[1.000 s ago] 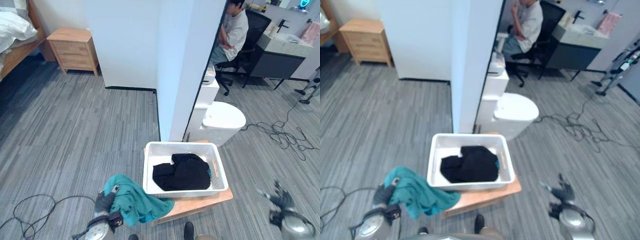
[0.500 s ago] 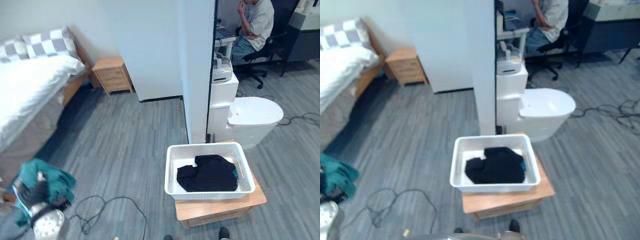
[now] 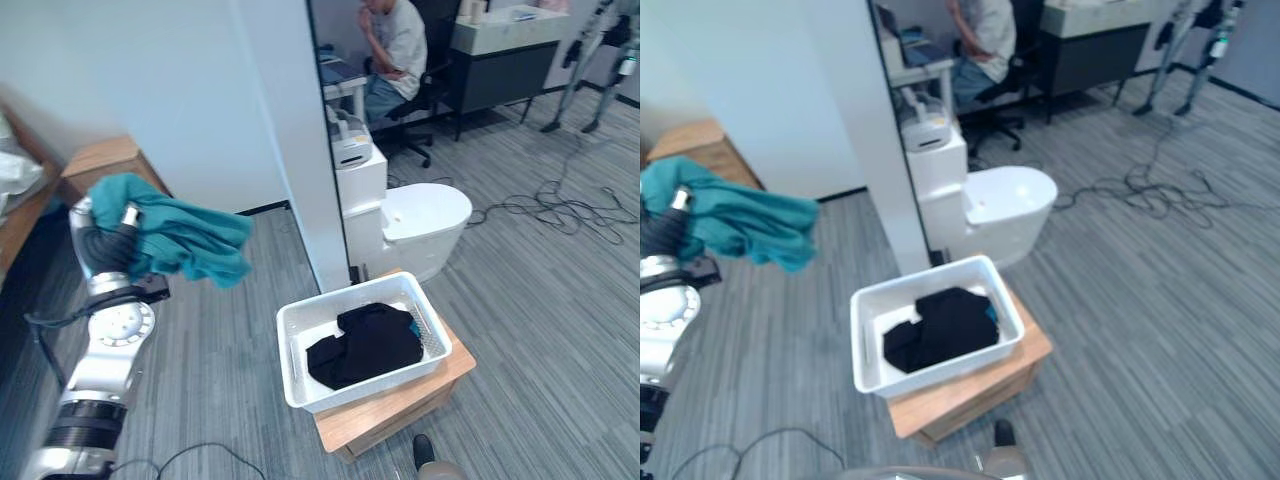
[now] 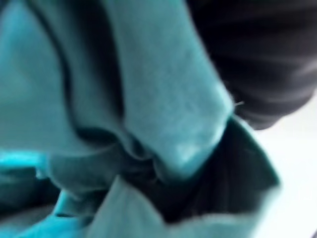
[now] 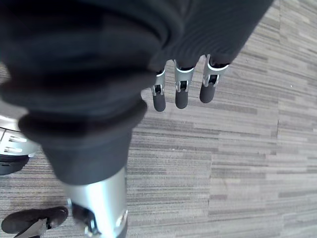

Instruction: Tidy up the quilt and then pick up the clothes from the bed and put them into the laundry hamper.

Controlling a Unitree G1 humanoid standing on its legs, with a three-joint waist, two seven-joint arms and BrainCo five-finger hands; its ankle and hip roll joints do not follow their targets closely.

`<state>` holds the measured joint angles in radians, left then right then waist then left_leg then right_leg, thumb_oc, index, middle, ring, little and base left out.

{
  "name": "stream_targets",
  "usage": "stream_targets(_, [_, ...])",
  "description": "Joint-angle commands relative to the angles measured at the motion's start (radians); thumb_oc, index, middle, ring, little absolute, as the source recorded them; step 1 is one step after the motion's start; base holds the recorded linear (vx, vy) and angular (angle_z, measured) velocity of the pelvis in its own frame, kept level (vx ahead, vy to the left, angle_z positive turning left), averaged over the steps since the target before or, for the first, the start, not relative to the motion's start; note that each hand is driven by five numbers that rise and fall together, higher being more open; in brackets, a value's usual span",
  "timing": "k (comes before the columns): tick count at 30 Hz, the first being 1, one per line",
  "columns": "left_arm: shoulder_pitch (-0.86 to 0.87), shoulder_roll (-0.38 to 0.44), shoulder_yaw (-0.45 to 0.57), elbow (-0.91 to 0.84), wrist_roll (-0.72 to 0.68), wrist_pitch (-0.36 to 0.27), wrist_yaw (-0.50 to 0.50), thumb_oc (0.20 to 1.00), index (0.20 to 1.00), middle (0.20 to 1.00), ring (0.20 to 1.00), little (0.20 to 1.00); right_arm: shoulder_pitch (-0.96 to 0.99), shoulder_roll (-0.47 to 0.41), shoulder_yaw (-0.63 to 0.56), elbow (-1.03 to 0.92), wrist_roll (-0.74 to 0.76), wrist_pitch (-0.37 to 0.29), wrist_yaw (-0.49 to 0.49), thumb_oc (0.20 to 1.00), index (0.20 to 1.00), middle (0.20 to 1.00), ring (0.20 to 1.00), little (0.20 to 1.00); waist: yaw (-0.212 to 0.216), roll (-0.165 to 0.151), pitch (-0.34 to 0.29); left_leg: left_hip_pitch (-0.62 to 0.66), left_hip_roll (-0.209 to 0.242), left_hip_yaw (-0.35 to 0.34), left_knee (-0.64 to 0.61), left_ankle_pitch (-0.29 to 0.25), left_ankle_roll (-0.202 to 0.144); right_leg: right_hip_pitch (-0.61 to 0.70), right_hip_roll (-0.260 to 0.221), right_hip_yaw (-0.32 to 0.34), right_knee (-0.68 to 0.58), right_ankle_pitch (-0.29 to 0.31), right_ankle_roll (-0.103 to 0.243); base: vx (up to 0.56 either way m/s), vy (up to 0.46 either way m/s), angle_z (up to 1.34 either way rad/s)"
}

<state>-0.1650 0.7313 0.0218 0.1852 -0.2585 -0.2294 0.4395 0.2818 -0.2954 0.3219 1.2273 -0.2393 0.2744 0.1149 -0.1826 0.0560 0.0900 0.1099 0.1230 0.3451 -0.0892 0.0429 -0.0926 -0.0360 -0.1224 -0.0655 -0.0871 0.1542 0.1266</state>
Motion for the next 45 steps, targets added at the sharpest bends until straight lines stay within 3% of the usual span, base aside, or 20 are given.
stream_targets(1, [-0.161, 0.021, 0.025, -0.011, 0.043, -0.028, 0.049, 0.200, 0.200, 0.200, 0.200, 0.200, -0.012, 0.019, 0.054, 0.023, -0.045, -0.018, 0.016, 1.000, 1.000, 1.000, 1.000, 1.000, -0.016, -0.013, 0.054, 0.003, 0.019, -0.050, 0.002, -0.062, 0.001, 0.063, -0.035, 0.001, 0.000, -0.113, 0.077, -0.02, -0.063, -0.24])
stream_targets(5, [-0.201, -0.050, -0.029, -0.069, 0.020, 0.014, 0.010, 0.200, 0.200, 0.200, 0.200, 0.200, -0.017, 0.022, 0.066, 0.019, -0.050, -0.021, 0.019, 1.000, 1.000, 1.000, 1.000, 1.000, -0.023, -0.025, 0.058, 0.005, 0.028, -0.041, 0.002, -0.061, -0.002, 0.062, -0.032, 0.009, 0.000, -0.112, 0.077, 0.00, -0.056, -0.16])
stream_targets(11, [-0.200, -0.197, -0.123, -0.221, 0.047, 0.174, -0.015, 0.200, 0.200, 0.200, 0.200, 0.200, -0.048, 0.014, 0.065, 0.021, -0.074, -0.019, 0.039, 1.000, 1.000, 1.000, 1.000, 1.000, -0.022, -0.032, 0.066, 0.012, 0.035, -0.040, 0.002, -0.058, -0.006, 0.075, -0.029, 0.005, 0.000, -0.117, 0.072, 0.01, -0.021, -0.02])
stream_targets(20, [-0.159, -0.265, -0.220, -0.228, -0.008, 0.242, -0.116, 0.200, 0.200, 0.200, 0.200, 0.200, -0.072, 0.006, 0.056, 0.033, -0.052, -0.024, 0.049, 1.000, 1.000, 1.000, 1.000, 1.000, -0.016, -0.027, 0.083, 0.011, 0.037, -0.040, 0.002, -0.052, -0.006, 0.084, -0.028, 0.001, 0.000, -0.117, 0.068, 0.00, 0.001, 0.02])
stream_targets(26, [-0.128, -0.327, -0.371, -0.130, 0.001, 0.315, -0.159, 0.200, 0.200, 0.200, 0.200, 0.200, -0.111, -0.008, 0.069, 0.024, -0.037, -0.012, 0.067, 1.000, 1.000, 1.000, 1.000, 1.000, -0.020, -0.023, 0.105, 0.003, 0.037, -0.041, 0.002, -0.044, -0.008, 0.080, -0.026, 0.005, 0.000, -0.117, 0.067, 0.00, 0.004, -0.01])
stream_targets(27, [-0.124, -0.337, -0.417, -0.064, 0.024, 0.320, -0.145, 0.564, 0.564, 0.564, 0.564, 0.564, -0.115, -0.011, 0.071, 0.022, -0.035, -0.010, 0.068, 1.000, 1.000, 1.000, 1.000, 1.000, -0.024, -0.023, 0.108, 0.003, 0.038, -0.037, 0.003, -0.043, -0.009, 0.080, -0.026, 0.006, 0.000, -0.116, 0.067, -0.01, 0.025, -0.04])
stream_targets(28, [-0.128, -0.341, -0.442, -0.015, 0.050, 0.321, -0.149, 1.000, 1.000, 1.000, 1.000, 1.000, -0.114, -0.011, 0.076, 0.022, -0.030, -0.011, 0.063, 1.000, 1.000, 1.000, 1.000, 1.000, -0.027, -0.023, 0.110, 0.004, 0.037, -0.035, 0.003, -0.043, -0.008, 0.081, -0.025, 0.007, 0.000, -0.116, 0.067, 0.00, 0.025, -0.06])
stream_targets(31, [-0.139, -0.369, -0.526, 0.174, 0.111, 0.264, -0.115, 1.000, 1.000, 1.000, 1.000, 1.000, -0.122, -0.014, 0.087, 0.021, -0.054, -0.003, 0.056, 1.000, 1.000, 1.000, 1.000, 1.000, -0.048, -0.025, 0.107, 0.009, 0.036, -0.019, 0.002, -0.045, -0.007, 0.080, -0.022, 0.021, 0.000, -0.118, 0.069, 0.03, 0.036, -0.04])
stream_targets(35, [-0.158, -0.387, -0.518, 0.207, 0.064, 0.222, -0.039, 1.000, 1.000, 1.000, 1.000, 1.000, -0.115, -0.017, 0.093, 0.028, -0.071, 0.002, 0.049, 1.000, 1.000, 1.000, 1.000, 1.000, -0.059, -0.022, 0.101, 0.018, 0.035, -0.003, 0.002, -0.048, -0.004, 0.084, -0.019, 0.029, 0.000, -0.121, 0.070, 0.03, 0.044, -0.03])
stream_targets(40, [-0.159, -0.386, -0.424, 0.168, -0.065, 0.150, 0.099, 1.000, 1.000, 1.000, 1.000, 1.000, -0.092, -0.008, 0.080, 0.051, -0.091, -0.022, 0.020, 1.000, 1.000, 1.000, 1.000, 1.000, -0.048, -0.020, 0.093, 0.031, 0.030, -0.009, 0.002, -0.055, -0.002, 0.102, -0.016, 0.019, 0.000, -0.128, 0.064, 0.01, 0.043, -0.02])
stream_targets(41, [-0.138, -0.383, -0.344, 0.138, -0.134, 0.142, 0.132, 1.000, 1.000, 1.000, 1.000, 1.000, -0.084, -0.004, 0.073, 0.052, -0.101, -0.024, 0.015, 1.000, 1.000, 1.000, 1.000, 1.000, -0.032, -0.022, 0.083, 0.031, 0.028, -0.024, 0.002, -0.058, 0.000, 0.109, -0.016, 0.010, 0.000, -0.133, 0.062, 0.02, 0.041, 0.06])
stream_targets(45, [-0.067, -0.387, -0.197, 0.163, -0.219, 0.066, 0.179, 1.000, 1.000, 1.000, 1.000, 1.000, -0.081, 0.002, 0.068, 0.055, -0.104, -0.019, 0.019, 1.000, 1.000, 1.000, 1.000, 1.000, 0.011, -0.032, 0.068, 0.027, 0.029, -0.060, 0.002, -0.053, -0.001, 0.123, -0.014, -0.020, 0.000, -0.139, 0.051, 0.00, 0.028, 0.09])
